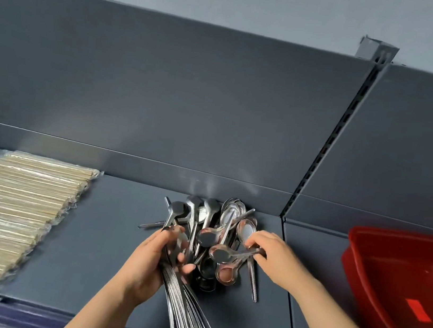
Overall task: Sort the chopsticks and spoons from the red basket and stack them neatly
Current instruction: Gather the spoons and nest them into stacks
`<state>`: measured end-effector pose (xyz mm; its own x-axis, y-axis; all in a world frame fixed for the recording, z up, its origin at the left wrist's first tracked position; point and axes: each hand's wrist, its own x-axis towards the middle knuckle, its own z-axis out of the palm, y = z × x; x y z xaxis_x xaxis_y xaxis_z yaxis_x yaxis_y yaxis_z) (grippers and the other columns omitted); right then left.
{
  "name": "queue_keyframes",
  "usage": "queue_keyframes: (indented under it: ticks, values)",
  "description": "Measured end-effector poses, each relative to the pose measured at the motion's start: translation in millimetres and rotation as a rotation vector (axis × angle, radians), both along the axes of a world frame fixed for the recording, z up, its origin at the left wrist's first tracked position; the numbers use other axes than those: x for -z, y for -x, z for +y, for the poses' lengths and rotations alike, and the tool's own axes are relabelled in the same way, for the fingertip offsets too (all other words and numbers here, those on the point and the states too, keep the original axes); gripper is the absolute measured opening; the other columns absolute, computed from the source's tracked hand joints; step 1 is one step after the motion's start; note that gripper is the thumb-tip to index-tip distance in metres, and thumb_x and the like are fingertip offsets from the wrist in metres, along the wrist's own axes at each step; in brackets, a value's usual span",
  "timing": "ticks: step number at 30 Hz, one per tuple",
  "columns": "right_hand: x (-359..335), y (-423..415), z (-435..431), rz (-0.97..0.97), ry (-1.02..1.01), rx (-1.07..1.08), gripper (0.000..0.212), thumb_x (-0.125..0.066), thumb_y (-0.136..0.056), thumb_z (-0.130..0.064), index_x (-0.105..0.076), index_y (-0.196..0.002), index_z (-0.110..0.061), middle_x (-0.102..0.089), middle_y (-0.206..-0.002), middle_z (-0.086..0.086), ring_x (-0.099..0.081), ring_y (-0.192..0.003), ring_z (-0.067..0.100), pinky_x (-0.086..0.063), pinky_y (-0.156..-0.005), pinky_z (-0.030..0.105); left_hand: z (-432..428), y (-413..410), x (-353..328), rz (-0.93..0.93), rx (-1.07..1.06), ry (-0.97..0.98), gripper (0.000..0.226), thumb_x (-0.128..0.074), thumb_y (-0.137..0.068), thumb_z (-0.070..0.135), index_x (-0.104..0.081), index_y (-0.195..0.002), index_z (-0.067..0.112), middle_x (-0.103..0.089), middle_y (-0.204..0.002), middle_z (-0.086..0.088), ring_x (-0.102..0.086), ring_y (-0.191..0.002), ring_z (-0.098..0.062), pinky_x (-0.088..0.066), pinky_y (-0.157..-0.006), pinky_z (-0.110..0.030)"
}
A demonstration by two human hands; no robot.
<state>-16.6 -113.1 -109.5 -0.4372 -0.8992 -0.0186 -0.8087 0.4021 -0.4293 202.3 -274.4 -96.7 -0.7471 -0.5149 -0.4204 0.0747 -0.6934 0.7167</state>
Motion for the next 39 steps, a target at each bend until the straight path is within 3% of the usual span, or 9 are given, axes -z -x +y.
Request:
queue_keyframes:
  ticks: [10, 14, 19, 22, 25, 30, 34, 37, 39]
  values:
    - [-6.2, -0.6, 12.0, 0.013, -0.037, 0.021, 0.018, -0.055, -0.097, -0.022, -0.069, -0.108, -0.023, -0.063, -0.098, -0.01, -0.046, -0.096, 0.01, -0.037, -0.086, 0.022, -2.8, -9.1, 0.4, 0.021, -0.025, -0.026, 0.022, -0.067, -0.082, 0.022, -0.062, -0.096, 0.005, -0.058, -0.077, -0.014, -0.056, -0.063, -0.025, -0.056, -0.062, -0.04]
    - [-26.2, -21.8, 18.3, -0.259, 0.075, 0.131, 0.016, -0.053, -0.095, -0.016, -0.06, -0.082, -0.009, -0.06, -0.075, -0.002, -0.055, -0.068, 0.017, -0.04, -0.064, 0.03, 3.7, -3.8, 1.3, 0.031, -0.034, -0.035, 0.022, -0.069, -0.081, 0.023, -0.065, -0.091, 0.004, -0.06, -0.084, -0.016, -0.062, -0.07, -0.028, -0.056, -0.063, -0.039]
    - [-39.3, -59.3, 12.1, -0.555, 0.09, 0.104, 0.023, -0.049, -0.093, -0.012, -0.054, -0.071, -0.012, -0.039, -0.05, -0.013, -0.031, -0.047, 0.006, -0.025, -0.044, 0.02, 11.8, 9.0, 0.3, 0.049, -0.061, -0.073, 0.028, -0.064, -0.087, 0.02, -0.062, -0.106, 0.0, -0.067, -0.096, -0.02, -0.07, -0.091, -0.036, -0.059, -0.066, -0.043]
    - [-38.4, -70.4, 9.0, -0.659, 0.017, 0.103, 0.017, -0.045, -0.092, -0.008, -0.06, -0.086, -0.003, -0.037, -0.053, -0.01, -0.028, -0.048, 0.007, -0.023, -0.045, 0.019, 13.9, 13.6, -0.5, 0.083, -0.041, -0.037, 0.028, -0.064, -0.088, 0.021, -0.062, -0.105, -0.001, -0.066, -0.091, -0.016, -0.068, -0.088, -0.034, -0.059, -0.07, -0.044]
    - [-38.3, -78.0, 7.4, -0.698, -0.029, 0.088, 0.04, -0.035, -0.091, 0.0, -0.069, -0.107, -0.013, -0.051, -0.069, -0.004, -0.037, -0.052, 0.0, -0.03, -0.051, 0.012, 14.2, 14.7, -0.7, 0.083, 0.002, 0.054, 0.038, -0.067, -0.084, 0.025, -0.061, -0.108, -0.003, -0.062, -0.084, -0.018, -0.064, -0.073, -0.029, -0.059, -0.07, -0.042]
    - [-34.9, -85.7, 4.0, -0.745, -0.03, 0.082, 0.042, -0.037, -0.095, -0.003, -0.068, -0.114, -0.022, -0.055, -0.067, -0.012, -0.046, -0.054, -0.004, -0.036, -0.057, 0.011, 16.1, 13.7, -2.8, 0.047, 0.024, 0.179, 0.04, -0.072, -0.078, 0.031, -0.061, -0.103, 0.002, -0.062, -0.088, -0.021, -0.062, -0.069, -0.031, -0.056, -0.065, -0.041]
    - [-34.1, -86.5, 2.4, -0.869, -0.071, 0.006, 0.037, -0.038, -0.095, -0.007, -0.069, -0.106, -0.024, -0.061, -0.077, -0.007, -0.052, -0.075, 0.01, -0.042, -0.066, 0.021, 11.7, 14.2, -1.6, 0.045, -0.012, 0.179, 0.03, -0.067, -0.086, 0.014, -0.055, -0.112, 0.005, -0.065, -0.076, -0.015, -0.067, -0.064, -0.025, -0.057, -0.06, -0.037]
    - [-24.4, -72.1, 3.4, -0.883, 0.059, 0.3, 0.022, -0.048, -0.097, -0.018, -0.068, -0.101, -0.011, -0.064, -0.085, 0.0, -0.058, -0.068, 0.01, -0.048, -0.062, 0.025, 5.2, 14.0, -1.0, 0.045, -0.055, 0.158, 0.018, -0.053, -0.094, 0.005, -0.056, -0.111, 0.005, -0.063, -0.07, -0.011, -0.062, -0.057, -0.022, -0.056, -0.057, -0.035]
    - [-13.3, -58.1, 3.5, -0.621, 0.081, 0.542, 0.03, -0.054, -0.092, -0.037, -0.062, -0.085, -0.009, -0.06, -0.075, 0.001, -0.056, -0.061, 0.014, -0.048, -0.059, 0.035, 0.9, 14.4, -1.1, 0.036, -0.08, 0.103, 0.019, -0.05, -0.092, 0.006, -0.058, -0.109, 0.007, -0.057, -0.073, -0.013, -0.056, -0.059, -0.025, -0.054, -0.056, -0.038]
